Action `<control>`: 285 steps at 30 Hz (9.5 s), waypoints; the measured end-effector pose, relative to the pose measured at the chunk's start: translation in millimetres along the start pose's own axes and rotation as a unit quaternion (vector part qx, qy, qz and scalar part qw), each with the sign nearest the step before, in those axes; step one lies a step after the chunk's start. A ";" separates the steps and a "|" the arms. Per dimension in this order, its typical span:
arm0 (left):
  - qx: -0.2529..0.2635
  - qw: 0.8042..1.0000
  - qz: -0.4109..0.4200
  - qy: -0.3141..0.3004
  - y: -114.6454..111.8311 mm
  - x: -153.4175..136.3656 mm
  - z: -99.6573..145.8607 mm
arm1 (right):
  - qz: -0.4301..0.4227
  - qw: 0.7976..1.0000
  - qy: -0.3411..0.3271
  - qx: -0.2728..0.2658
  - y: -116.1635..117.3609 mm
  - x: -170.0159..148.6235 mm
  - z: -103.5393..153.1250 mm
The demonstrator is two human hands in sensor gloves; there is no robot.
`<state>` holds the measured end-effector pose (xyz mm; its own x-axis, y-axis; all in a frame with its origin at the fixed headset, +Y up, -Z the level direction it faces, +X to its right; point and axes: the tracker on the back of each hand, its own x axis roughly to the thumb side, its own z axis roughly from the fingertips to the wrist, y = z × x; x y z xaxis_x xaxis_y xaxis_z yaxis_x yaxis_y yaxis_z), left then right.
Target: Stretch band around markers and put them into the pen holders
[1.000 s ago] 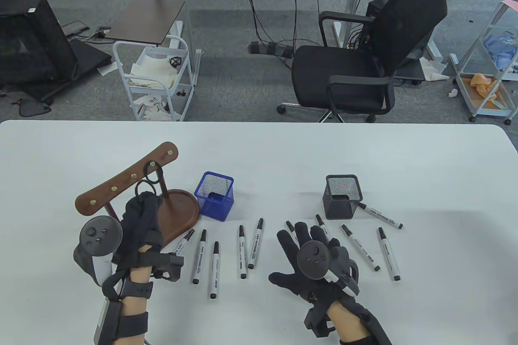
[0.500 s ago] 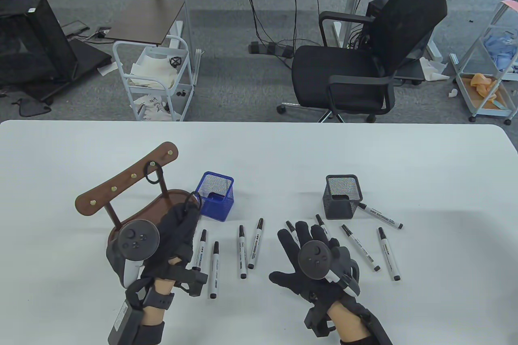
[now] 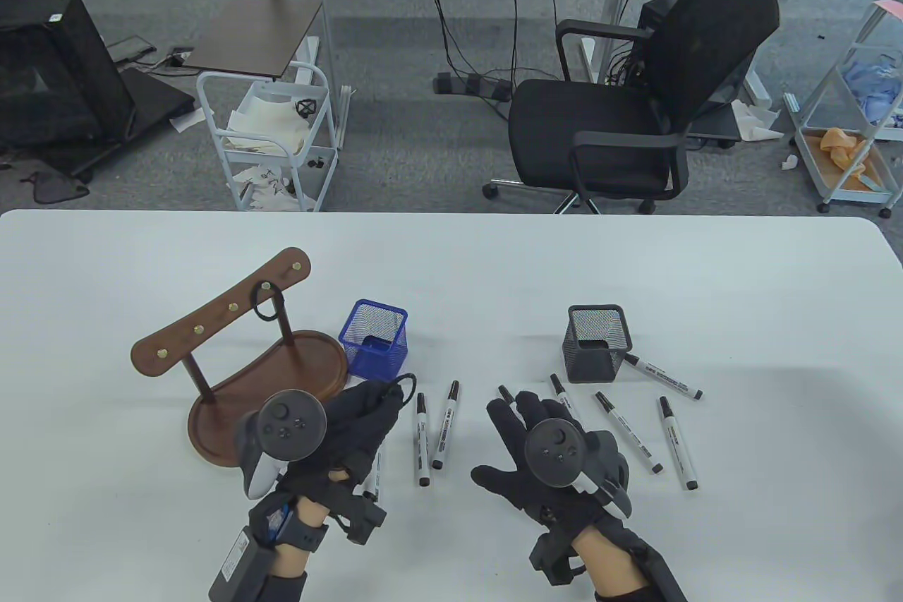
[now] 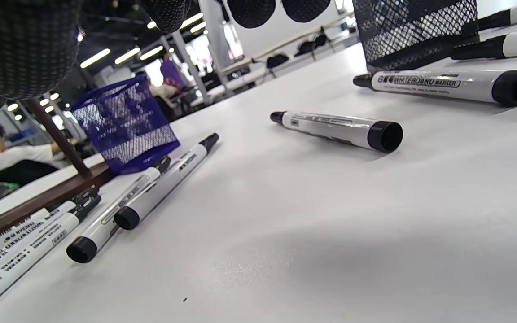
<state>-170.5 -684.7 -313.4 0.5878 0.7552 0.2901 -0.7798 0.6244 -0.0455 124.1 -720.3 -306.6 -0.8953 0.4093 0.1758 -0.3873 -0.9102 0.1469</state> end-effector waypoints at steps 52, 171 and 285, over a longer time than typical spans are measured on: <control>-0.131 0.963 0.235 -0.005 -67.5 1.3 -7.7 | -0.352 0.932 -0.005 0.089 0.2 -9.0 -14.7; -0.263 0.947 0.185 -0.022 -56.2 -17.7 -9.8 | -0.060 0.994 0.086 -0.014 -99.6 -102.3 -16.8; -0.277 0.945 0.174 -0.026 -60.9 -16.7 -8.5 | -0.046 0.948 0.315 0.011 -106.9 -201.7 -23.0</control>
<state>-131.0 -733.6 -323.6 0.2949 0.9320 0.2109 -0.6836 0.3600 -0.6349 341.0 -707.0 -380.2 -0.8144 0.3606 -0.4547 -0.4710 -0.8685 0.1549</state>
